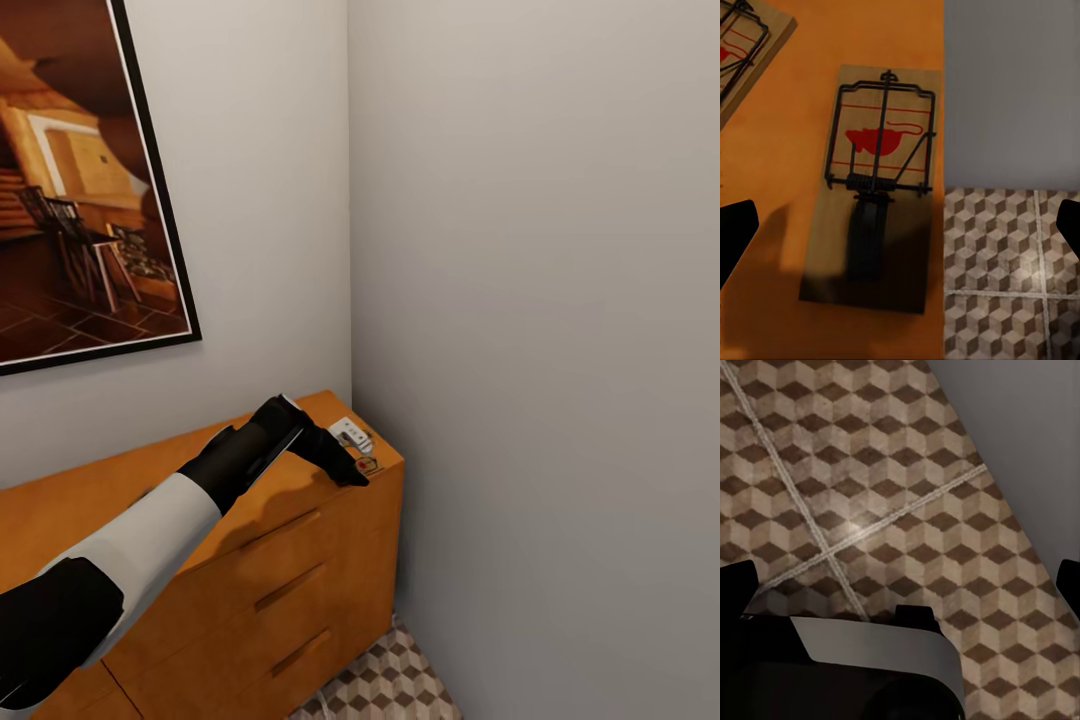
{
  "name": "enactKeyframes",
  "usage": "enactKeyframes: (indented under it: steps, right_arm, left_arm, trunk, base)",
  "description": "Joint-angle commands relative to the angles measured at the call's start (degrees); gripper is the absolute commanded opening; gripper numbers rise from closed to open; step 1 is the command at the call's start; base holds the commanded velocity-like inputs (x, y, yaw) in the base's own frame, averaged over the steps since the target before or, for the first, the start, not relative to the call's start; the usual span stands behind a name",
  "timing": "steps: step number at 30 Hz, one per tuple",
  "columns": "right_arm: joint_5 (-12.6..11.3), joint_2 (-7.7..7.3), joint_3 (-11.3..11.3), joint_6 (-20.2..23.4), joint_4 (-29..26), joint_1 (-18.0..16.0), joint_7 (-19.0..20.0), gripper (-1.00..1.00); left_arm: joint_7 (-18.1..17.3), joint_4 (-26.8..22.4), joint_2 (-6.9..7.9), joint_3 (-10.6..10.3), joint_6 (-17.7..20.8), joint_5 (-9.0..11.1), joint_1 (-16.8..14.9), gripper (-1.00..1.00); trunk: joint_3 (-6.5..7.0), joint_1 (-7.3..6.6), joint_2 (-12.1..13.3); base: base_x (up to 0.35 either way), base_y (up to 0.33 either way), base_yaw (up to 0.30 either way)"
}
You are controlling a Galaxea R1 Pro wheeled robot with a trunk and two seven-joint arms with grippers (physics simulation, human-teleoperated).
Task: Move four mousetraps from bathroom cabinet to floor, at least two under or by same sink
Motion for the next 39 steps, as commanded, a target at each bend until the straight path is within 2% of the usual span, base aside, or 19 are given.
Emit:
enactKeyframes:
  steps: [1,21,39]
  right_arm:
    - [0.39,0.01,0.16,-0.12,0.05,-0.03,-0.4,1.0]
    - [0.39,0.01,0.23,-0.13,0.05,-0.05,-0.4,1.0]
    - [0.39,0.01,0.25,-0.13,0.05,-0.05,-0.4,1.0]
  left_arm:
    - [-0.26,-0.07,0.06,-0.1,0.2,-0.21,-0.06,1.0]
    - [-0.26,-0.23,1.07,-0.1,0.2,-0.28,-0.06,1.0]
    - [-0.26,-0.46,1.02,-0.16,0.26,-0.3,-0.06,1.0]
  trunk:
    - [-0.1,0.0,-0.03]
    - [-0.56,0.0,-0.03]
    - [-0.56,0.0,-0.03]
  base:
    - [0.0,0.0,0.0]
    - [0.0,0.0,0.0]
    - [0.0,0.0,0.0]
